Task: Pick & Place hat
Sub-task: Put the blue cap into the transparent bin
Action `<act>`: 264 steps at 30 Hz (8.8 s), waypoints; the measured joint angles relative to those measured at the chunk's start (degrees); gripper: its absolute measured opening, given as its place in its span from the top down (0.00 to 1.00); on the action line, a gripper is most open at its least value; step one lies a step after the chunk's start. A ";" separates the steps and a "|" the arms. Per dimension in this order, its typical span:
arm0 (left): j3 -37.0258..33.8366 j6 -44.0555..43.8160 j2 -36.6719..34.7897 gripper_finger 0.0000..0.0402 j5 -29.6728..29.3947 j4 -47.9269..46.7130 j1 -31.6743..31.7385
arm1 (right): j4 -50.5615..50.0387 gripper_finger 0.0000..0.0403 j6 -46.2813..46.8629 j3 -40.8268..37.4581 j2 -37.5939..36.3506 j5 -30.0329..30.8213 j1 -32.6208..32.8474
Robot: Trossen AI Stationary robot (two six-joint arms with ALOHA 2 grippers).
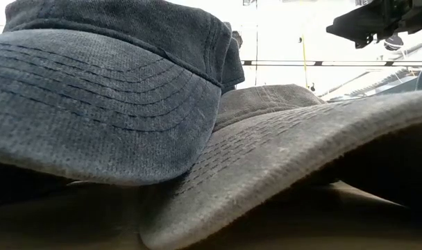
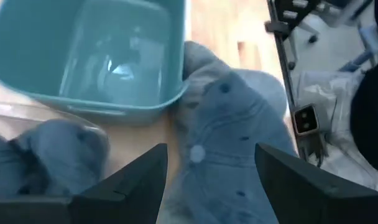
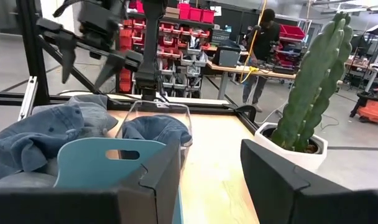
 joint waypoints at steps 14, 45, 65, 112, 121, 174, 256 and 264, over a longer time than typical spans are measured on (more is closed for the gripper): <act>7.33 6.40 9.66 0.38 3.14 -11.19 -2.15 | -0.36 0.61 0.15 0.00 0.30 -0.05 0.00; 7.29 21.17 18.23 0.38 4.02 -8.23 3.37 | -0.42 0.61 0.15 0.00 0.28 -0.10 0.00; 7.29 20.96 19.89 0.38 16.05 -3.59 4.13 | -0.42 0.61 0.15 0.00 0.30 -0.11 0.00; 33.70 13.95 25.47 0.95 17.95 -30.79 2.59 | -0.44 0.61 0.15 0.04 1.07 -0.13 -0.02; 53.18 19.82 25.38 0.96 -1.08 -53.52 -2.02 | -0.44 0.61 0.15 0.04 1.07 -0.11 -0.02; 46.29 71.35 21.88 0.94 -53.04 -57.80 -6.54 | -0.42 0.61 0.15 -0.02 1.05 -0.11 0.00; 16.07 86.61 8.42 0.92 11.00 -30.34 21.53 | -0.41 0.61 0.15 0.00 1.05 -0.11 0.00; 16.08 88.68 11.09 0.92 17.43 -22.83 21.37 | -0.42 0.61 0.15 0.00 1.05 -0.11 0.00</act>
